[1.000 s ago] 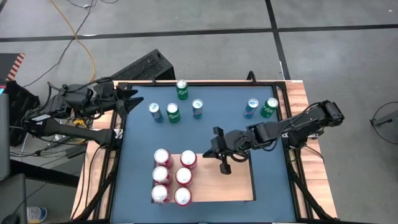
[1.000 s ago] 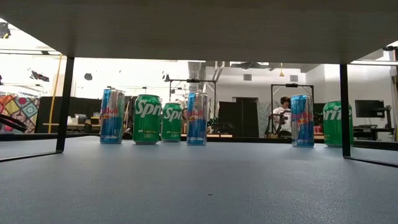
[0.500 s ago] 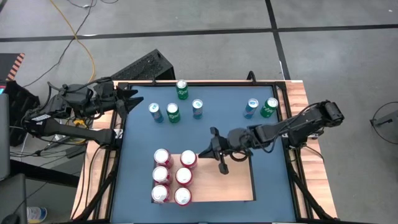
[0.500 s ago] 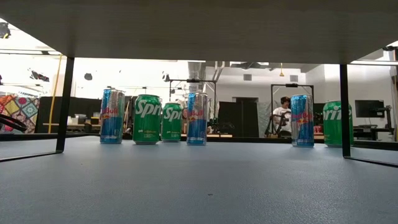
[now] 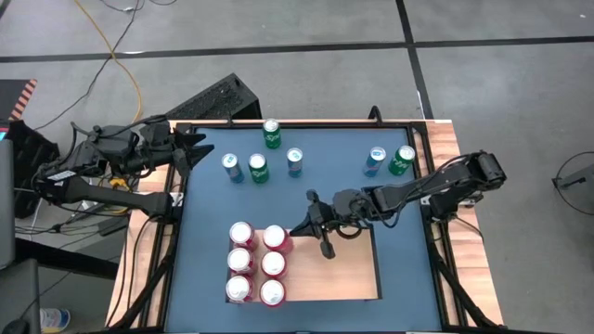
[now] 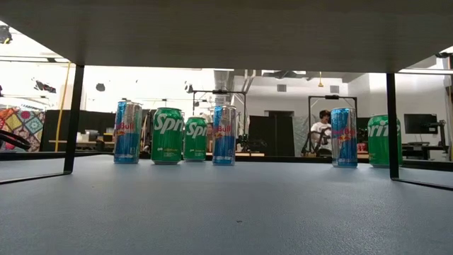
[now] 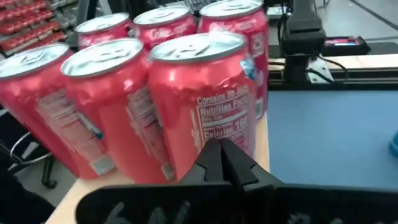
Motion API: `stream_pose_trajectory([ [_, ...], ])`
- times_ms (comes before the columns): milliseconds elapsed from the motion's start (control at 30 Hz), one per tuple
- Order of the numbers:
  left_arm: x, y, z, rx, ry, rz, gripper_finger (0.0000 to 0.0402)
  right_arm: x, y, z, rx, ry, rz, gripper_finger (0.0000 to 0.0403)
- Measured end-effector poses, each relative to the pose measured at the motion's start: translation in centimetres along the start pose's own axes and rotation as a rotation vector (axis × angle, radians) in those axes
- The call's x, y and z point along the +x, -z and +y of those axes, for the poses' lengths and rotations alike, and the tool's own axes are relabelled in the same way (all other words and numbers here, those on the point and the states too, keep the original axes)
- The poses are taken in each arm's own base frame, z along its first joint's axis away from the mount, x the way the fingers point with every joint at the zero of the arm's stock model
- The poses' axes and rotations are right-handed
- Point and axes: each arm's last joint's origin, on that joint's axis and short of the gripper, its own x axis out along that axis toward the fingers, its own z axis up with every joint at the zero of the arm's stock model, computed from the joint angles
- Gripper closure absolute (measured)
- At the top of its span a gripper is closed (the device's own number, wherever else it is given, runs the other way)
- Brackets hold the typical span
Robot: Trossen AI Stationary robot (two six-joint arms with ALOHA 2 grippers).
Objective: Place canned beverage on shelf
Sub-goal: Put the orange soda can on the shelf aligned with the other orange soda cans, then put the right blue soda can on the shelf
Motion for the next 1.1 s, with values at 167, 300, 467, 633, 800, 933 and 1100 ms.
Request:
stream_pose_trajectory([
  [167,0.0,0.0,0.0,0.012,-0.001,0.001,0.0093,0.0,0.4,-0.2,0.022,0.034,0.046,0.0403],
  [300,0.0,0.0,0.0,0.013,-0.002,0.003,0.0093,-0.1,0.3,-0.3,0.033,0.039,0.037,0.0403],
  [467,0.0,0.0,0.0,0.019,-0.003,0.002,0.0093,-1.5,-0.6,-0.1,0.04,0.114,0.067,0.0403],
  [633,-0.5,-0.7,-0.2,0.001,0.019,-0.017,0.0093,-4.4,-3.3,0.4,0.002,0.114,0.022,0.0403],
  [800,-1.5,-1.9,-0.5,-0.002,0.069,-0.039,0.0093,-9.4,-6.5,0.9,-0.04,0.11,-0.113,0.0403],
  [933,-2.1,-2.2,-0.3,0.041,0.065,-0.044,0.0093,-13.6,-8.4,1.3,-0.101,0.154,-0.227,0.0403],
  [1100,-2.9,-2.3,0.2,0.066,0.029,-0.064,0.0093,-19.2,-9.4,1.6,-0.16,0.251,-0.306,0.0403],
])
